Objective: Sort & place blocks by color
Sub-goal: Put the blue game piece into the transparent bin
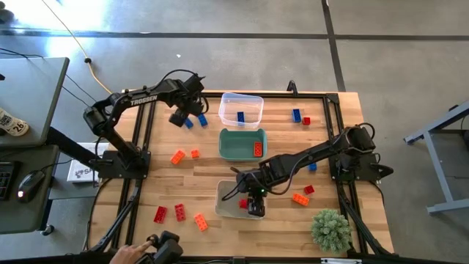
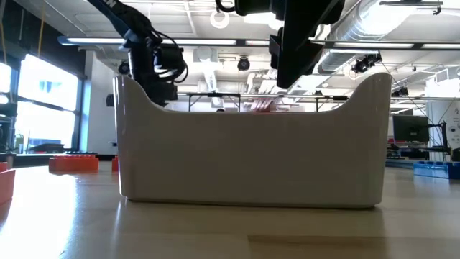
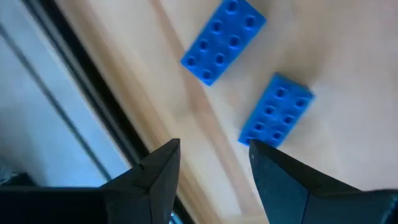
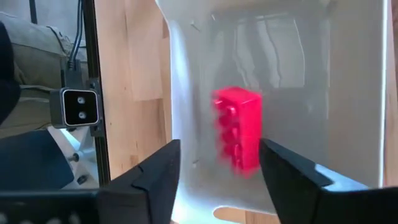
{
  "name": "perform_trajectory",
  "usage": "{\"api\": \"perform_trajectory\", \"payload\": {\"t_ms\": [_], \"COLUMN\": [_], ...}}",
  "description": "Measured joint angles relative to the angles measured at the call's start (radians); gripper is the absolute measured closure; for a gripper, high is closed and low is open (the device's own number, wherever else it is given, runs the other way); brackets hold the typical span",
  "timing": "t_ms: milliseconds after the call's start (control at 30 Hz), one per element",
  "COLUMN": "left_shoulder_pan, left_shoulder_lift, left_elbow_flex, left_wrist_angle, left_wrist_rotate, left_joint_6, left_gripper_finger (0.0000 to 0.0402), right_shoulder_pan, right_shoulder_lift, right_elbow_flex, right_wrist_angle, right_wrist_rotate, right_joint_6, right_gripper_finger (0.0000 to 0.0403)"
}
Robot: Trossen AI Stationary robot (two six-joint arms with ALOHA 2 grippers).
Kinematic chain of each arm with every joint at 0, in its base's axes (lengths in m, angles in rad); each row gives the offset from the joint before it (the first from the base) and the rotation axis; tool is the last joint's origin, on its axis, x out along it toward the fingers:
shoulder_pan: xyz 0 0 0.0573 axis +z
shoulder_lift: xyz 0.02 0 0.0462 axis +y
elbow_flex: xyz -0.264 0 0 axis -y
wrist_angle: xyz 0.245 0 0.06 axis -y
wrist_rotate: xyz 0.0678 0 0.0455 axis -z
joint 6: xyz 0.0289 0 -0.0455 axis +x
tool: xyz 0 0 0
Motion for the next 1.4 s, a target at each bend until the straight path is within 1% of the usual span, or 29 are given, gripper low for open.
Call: {"api": "perform_trajectory", "payload": {"t_ms": [100,300,400,600,800,900,1400], "left_shoulder_pan": [0.005,0.001,-0.004,-0.004,-0.006,-0.016,-0.05], "left_shoulder_lift": [0.0,0.0,0.0,0.0,0.033,0.058,0.18], "left_elbow_flex": [-0.006,-0.073,-0.094,-0.142,-0.155,-0.156,-0.156], "left_wrist_angle": [-0.029,-0.031,-0.007,-0.003,0.058,0.084,0.132], "left_wrist_rotate": [0.026,0.014,-0.002,-0.046,-0.067,-0.108,-0.161], "left_joint_6": [0.029,0.102,0.109,0.191,0.166,0.166,0.128], "left_gripper_finger": [0.022,0.022,0.022,0.022,0.022,0.022,0.022], "right_shoulder_pan": [0.0,0.0,0.0,-0.001,-0.001,-0.002,-0.003], "right_shoulder_lift": [0.0,0.0,0.0,0.0,-0.001,-0.001,-0.001], "right_elbow_flex": [0.0,0.0,0.0,0.0,0.0,0.0,0.0], "right_wrist_angle": [0.0,0.0,0.0,0.0,0.0,0.0,0.006], "right_wrist_rotate": [0.016,0.048,0.055,0.066,0.074,0.074,0.075], "right_joint_6": [-0.001,-0.001,0.001,0.003,0.028,0.05,0.074], "right_gripper_finger": [0.0177,0.0175,0.0175,0.0174,0.0174,0.0174,0.0174]}}
